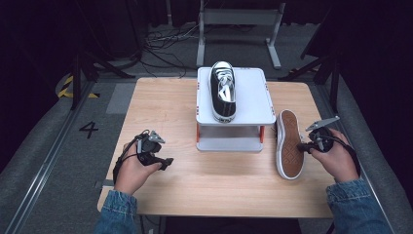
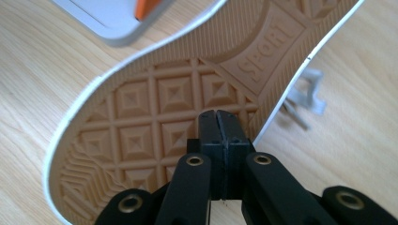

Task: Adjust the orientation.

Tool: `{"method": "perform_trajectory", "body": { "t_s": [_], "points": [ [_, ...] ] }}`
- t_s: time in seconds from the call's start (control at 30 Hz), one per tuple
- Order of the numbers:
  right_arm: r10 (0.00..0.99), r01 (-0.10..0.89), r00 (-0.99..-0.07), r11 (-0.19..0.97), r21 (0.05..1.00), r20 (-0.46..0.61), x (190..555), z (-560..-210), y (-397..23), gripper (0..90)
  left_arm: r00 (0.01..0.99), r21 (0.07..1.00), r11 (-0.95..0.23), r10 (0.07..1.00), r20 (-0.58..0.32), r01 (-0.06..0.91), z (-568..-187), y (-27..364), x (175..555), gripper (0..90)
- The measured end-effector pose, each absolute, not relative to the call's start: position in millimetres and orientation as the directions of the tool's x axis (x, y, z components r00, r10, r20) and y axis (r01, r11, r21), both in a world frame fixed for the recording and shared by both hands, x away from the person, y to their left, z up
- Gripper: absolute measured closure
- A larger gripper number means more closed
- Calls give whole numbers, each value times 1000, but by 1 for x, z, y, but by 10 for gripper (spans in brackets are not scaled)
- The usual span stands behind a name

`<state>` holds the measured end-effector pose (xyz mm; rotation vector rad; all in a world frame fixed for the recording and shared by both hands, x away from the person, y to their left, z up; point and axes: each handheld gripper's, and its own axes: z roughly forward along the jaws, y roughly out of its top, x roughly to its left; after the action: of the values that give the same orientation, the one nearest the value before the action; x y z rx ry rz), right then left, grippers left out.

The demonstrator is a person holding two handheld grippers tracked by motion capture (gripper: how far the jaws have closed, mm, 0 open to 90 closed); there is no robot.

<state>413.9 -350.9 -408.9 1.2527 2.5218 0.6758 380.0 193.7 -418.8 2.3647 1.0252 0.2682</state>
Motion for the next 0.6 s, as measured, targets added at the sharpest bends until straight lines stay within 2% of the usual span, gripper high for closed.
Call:
{"method": "perform_trajectory", "body": {
  "t_s": [0.17, 0.3, 0.37, 0.5, 0.6],
  "points": [
    [829, 730, -559, 503, 462, -19, 414, -423, -367, 900, 689, 556, -560, 724, -31, 614, -418, 193, 382, 321],
    [847, 747, -531, 452, 488, 28, 413, -427, -375, 900, 698, 554, -567, 715, -35, 609, -418, 191, 382, 320],
    [843, 741, -535, 441, 507, 49, 414, -427, -373, 900, 702, 553, -572, 711, -35, 606, -417, 191, 382, 319],
    [822, 715, -569, 489, 499, 9, 417, -426, -358, 900, 693, 561, -557, 719, -42, 612, -418, 193, 378, 319],
    [803, 694, -595, 500, 518, 23, 418, -425, -345, 900, 689, 564, -551, 723, -45, 615, -418, 196, 377, 318]
  ]
}}
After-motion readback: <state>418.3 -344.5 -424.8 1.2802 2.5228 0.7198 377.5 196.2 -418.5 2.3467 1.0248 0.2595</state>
